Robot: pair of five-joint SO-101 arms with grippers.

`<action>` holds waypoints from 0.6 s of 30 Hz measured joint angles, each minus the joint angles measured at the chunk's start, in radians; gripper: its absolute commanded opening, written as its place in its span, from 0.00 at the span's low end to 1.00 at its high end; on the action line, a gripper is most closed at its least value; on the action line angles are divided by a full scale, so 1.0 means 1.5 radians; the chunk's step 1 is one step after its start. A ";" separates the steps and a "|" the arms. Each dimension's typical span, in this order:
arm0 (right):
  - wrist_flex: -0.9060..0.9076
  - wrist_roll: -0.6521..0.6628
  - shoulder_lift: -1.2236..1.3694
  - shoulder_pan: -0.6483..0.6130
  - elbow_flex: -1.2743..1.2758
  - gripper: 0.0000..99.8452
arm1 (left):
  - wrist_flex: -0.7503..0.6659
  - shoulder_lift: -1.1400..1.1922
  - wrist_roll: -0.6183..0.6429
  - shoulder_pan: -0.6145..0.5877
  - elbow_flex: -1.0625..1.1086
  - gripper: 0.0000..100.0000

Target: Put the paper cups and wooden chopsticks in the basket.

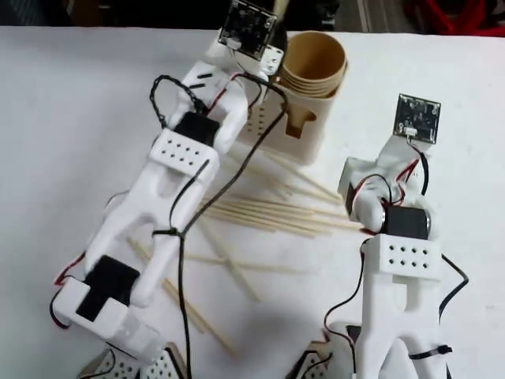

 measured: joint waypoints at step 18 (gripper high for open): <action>0.000 0.000 0.000 0.000 0.000 0.02 | 0.463 -0.188 -0.039 -0.050 -0.094 0.15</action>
